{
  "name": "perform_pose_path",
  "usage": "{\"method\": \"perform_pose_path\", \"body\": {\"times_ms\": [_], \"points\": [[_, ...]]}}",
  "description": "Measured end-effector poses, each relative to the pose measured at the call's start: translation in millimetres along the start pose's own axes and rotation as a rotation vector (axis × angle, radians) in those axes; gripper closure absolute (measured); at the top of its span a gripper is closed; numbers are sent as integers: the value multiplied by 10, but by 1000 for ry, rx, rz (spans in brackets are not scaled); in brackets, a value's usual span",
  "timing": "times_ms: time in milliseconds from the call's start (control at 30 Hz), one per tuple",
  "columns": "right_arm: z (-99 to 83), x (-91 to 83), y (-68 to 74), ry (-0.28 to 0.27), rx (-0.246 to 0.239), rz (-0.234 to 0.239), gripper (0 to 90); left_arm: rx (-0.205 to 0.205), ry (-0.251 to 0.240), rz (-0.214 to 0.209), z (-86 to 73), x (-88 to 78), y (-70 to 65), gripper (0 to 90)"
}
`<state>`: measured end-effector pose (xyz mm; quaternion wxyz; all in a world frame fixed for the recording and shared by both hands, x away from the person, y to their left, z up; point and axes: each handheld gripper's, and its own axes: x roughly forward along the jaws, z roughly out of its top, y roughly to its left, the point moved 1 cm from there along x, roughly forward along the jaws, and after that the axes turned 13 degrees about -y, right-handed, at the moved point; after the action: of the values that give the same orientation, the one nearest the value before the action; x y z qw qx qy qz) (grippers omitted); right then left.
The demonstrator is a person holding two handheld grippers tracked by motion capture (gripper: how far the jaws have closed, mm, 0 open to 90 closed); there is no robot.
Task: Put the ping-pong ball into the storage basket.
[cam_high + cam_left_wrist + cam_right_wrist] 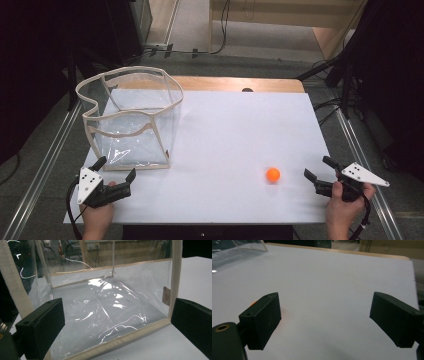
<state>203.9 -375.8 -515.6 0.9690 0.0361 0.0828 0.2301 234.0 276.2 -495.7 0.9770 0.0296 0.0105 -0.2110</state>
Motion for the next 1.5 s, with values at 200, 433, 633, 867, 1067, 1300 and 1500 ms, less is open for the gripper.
{"method": "perform_pose_path", "body": {"times_ms": [200,433,633,867,1067,1300,1500], "points": [[31,20,25,15,0,5,83,5,5,3,-2,5,-9,0],[163,51,94,45,-39,43,83,18,11,0,-6,5,-20,0],[241,107,127,79,-58,84,83,23,12,-1,-9,4,-27,0],[323,166,177,111,-72,143,83,28,16,-3,-11,8,-36,0],[390,243,202,133,-68,167,83,33,17,-6,-11,9,-42,0],[503,335,219,143,-90,185,83,35,17,-7,-12,8,-43,0],[574,412,237,157,-101,202,84,40,19,-7,-12,9,-45,0]]}}
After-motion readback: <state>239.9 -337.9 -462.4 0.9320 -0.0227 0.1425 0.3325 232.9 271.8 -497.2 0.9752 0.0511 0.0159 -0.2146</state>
